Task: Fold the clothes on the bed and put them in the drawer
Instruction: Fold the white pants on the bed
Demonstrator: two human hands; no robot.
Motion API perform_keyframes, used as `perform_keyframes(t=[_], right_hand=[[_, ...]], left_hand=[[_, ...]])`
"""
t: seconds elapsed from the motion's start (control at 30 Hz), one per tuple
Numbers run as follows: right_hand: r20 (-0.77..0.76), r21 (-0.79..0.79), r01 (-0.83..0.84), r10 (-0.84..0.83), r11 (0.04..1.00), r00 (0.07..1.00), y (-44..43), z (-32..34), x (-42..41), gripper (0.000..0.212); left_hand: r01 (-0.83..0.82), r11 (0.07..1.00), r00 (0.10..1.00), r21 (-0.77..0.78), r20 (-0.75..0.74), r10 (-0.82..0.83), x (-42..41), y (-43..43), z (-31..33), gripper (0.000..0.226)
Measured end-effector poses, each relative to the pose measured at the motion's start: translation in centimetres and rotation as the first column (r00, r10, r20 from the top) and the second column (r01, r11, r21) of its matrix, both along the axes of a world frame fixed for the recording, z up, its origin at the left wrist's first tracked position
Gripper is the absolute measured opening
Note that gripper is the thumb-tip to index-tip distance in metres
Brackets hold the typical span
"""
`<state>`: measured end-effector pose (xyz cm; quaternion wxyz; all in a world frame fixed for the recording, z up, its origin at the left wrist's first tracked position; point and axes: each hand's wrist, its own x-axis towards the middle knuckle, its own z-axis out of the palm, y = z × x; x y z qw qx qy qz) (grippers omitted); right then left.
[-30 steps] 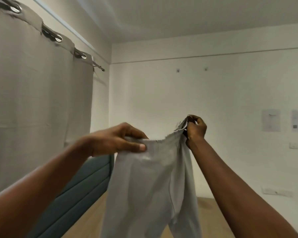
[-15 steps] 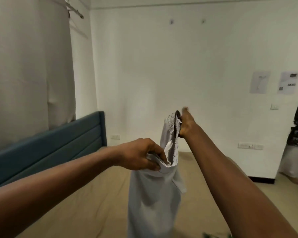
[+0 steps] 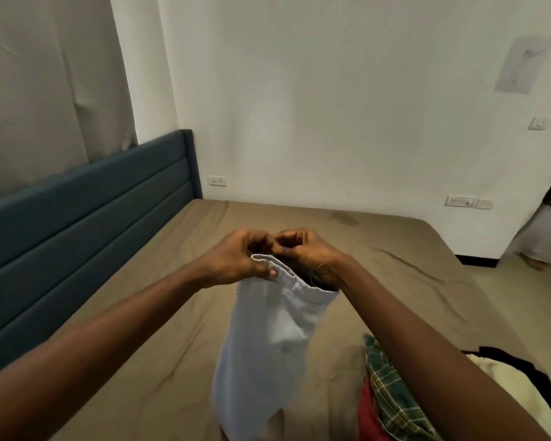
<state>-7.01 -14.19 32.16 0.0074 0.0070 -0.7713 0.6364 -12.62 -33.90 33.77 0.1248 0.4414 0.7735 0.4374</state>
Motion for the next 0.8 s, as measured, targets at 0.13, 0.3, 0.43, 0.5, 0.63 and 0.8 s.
perform_keyframes(t=[0.13, 0.3, 0.43, 0.5, 0.63, 0.8], right_hand=[[-0.009, 0.019, -0.089, 0.089, 0.996, 0.996, -0.3, 0.1, -0.2, 0.029], [0.016, -0.128, -0.204, 0.207, 0.971, 0.978, -0.1, 1.8, -0.9, 0.054], [-0.046, 0.106, -0.172, 0.178, 0.979, 0.983, 0.0, 4.9, -0.6, 0.043], [-0.052, 0.466, -0.101, 0.142, 0.879, 0.989, 0.8, 6.0, -0.7, 0.069], [-0.184, 0.357, 0.131, -0.068, 0.925, 0.981, 3.1, 5.8, -1.6, 0.032], [-0.244, -0.321, 0.183, -0.268, 0.929, 0.932, 2.9, 9.6, -3.0, 0.017]], left_hand=[[-0.160, 0.971, 0.897, 0.175, -0.385, 0.217, -0.3, -0.7, -2.2, 0.038], [-0.338, 0.929, 0.836, 0.150, -0.405, 0.369, -1.6, -1.6, -2.0, 0.065], [-0.296, 0.952, 0.917, 0.077, -0.257, 0.306, -2.9, -2.1, -0.1, 0.035], [-0.380, 0.904, 0.866, 0.194, -0.269, 0.422, -3.3, -2.0, 1.0, 0.027], [-0.453, 0.798, 0.826, 0.398, -0.148, 0.543, -4.4, -1.8, 4.8, 0.045], [-0.417, 0.694, 0.782, 0.587, -0.157, 0.603, -4.9, -1.4, 10.3, 0.059]])
